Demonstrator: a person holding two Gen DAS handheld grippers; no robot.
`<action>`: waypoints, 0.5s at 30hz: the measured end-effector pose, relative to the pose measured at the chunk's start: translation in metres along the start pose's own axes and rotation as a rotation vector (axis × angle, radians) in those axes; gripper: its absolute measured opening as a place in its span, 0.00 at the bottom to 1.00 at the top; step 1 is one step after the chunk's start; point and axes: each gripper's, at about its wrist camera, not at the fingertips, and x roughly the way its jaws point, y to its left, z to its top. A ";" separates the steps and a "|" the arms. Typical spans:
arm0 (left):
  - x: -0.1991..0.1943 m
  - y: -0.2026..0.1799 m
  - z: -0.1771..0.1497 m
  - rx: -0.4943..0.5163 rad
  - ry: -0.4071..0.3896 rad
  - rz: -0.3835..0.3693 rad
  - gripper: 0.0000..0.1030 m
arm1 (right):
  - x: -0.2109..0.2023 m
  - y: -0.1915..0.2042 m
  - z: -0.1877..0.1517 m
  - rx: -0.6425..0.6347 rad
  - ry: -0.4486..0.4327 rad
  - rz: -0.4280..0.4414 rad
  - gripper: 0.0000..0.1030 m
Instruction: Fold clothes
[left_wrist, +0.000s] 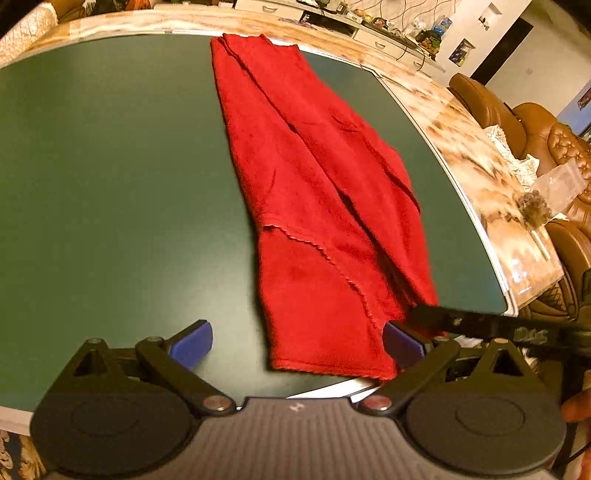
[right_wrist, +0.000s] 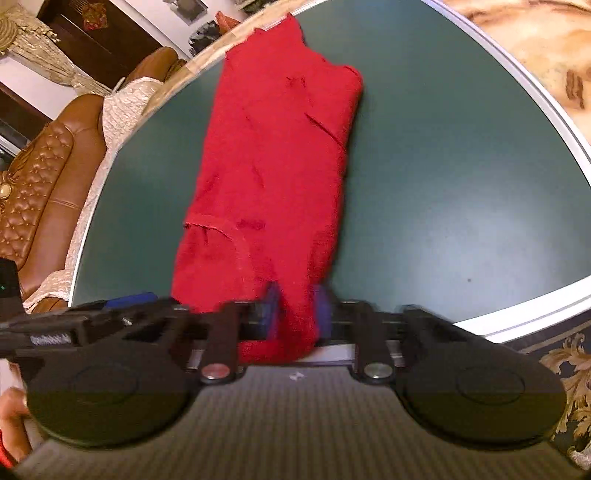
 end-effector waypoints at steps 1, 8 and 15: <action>0.002 0.000 0.001 -0.008 0.004 0.000 0.98 | 0.001 -0.004 0.000 0.005 0.001 0.009 0.13; 0.015 0.003 0.007 -0.026 -0.004 0.015 0.98 | -0.001 -0.027 -0.001 0.082 0.002 0.078 0.13; 0.014 -0.001 0.005 0.010 -0.013 0.033 0.85 | 0.010 -0.023 0.001 0.063 -0.011 0.075 0.13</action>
